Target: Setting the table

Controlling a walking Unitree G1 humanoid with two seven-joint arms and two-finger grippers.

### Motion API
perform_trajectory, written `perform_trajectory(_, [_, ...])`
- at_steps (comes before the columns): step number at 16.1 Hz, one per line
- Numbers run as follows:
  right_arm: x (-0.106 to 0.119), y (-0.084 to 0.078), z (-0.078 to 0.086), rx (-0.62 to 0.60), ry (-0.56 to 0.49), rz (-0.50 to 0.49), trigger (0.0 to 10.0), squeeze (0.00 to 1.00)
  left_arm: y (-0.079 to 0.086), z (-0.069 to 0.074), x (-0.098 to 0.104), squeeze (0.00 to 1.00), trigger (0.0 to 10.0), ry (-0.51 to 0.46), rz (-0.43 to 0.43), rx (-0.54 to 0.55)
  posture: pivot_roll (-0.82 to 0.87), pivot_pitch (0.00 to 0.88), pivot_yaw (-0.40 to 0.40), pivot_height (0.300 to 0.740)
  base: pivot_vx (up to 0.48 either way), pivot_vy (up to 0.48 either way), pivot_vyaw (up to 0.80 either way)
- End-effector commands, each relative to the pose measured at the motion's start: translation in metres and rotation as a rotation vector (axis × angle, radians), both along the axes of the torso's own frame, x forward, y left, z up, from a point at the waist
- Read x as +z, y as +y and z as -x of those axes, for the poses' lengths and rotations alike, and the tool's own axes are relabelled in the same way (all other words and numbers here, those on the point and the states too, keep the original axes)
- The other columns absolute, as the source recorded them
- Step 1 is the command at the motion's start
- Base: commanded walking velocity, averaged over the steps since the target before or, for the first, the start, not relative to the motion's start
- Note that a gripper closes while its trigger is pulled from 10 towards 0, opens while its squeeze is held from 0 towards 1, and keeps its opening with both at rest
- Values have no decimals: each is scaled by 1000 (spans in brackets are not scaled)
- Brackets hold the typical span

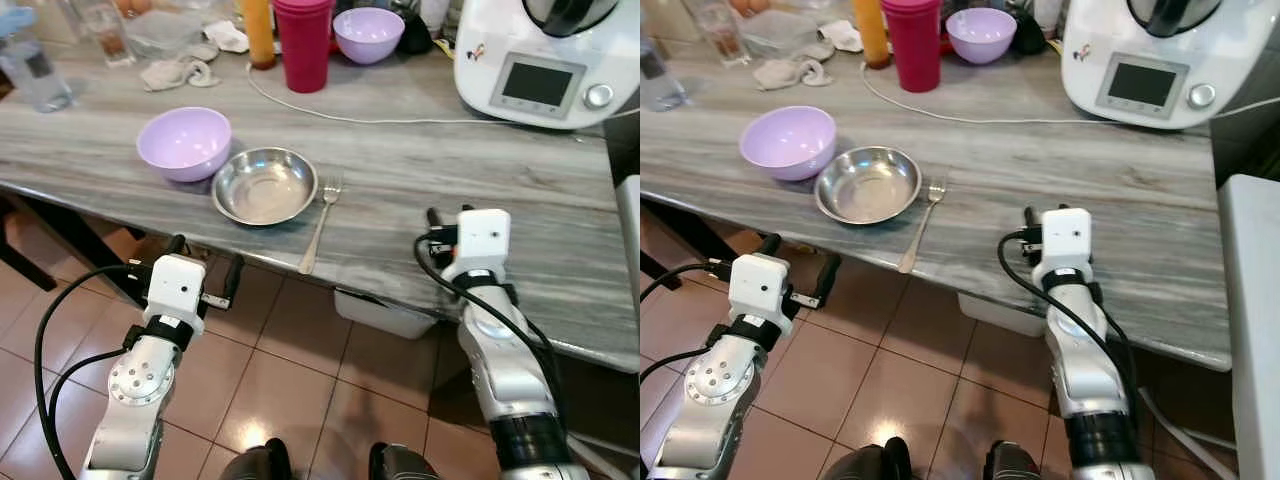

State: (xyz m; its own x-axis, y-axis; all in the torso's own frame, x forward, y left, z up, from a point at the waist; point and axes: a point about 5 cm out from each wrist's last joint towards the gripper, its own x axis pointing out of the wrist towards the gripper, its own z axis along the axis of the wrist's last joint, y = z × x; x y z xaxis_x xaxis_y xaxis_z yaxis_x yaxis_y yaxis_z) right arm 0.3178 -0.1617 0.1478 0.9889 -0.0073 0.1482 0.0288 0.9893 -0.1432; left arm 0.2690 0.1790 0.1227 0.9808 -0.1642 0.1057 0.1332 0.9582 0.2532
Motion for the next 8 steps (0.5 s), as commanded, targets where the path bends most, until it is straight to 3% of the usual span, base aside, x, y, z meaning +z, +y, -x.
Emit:
perform_trajectory(1, [-3, -9, 8, -36, 9, 6, 157, 0, 7, -1, -4, 0, 10000, 15, -9, 57, -184, 123, 54, 740, 0, 0, 0])
perform_trajectory(2, [-3, -12, 12, -46, 11, 20, 8353, 0, 8, -2, -5, 0, 10000, 22, -6, 81, -186, 123, 53, 740, 0, 0, 0])
perform_trajectory(3, [-2, -13, 17, -39, 9, -9, 10000, 0, 8, -4, -6, 0, 10000, 22, -4, 91, -190, 121, 52, 740, 0, 0, 0])
perform_trajectory(4, [-2, -14, 20, -40, 8, -6, 10000, 1000, 9, -5, -6, 0, 10000, 21, -1, 105, -193, 120, 51, 740, 0, 0, 0])
perform_trajectory(8, [-1, -12, 29, -23, 13, -21, 10000, 1000, 8, -9, -7, 0, 10000, 26, 4, 141, -200, 113, 47, 740, 0, 0, 0])
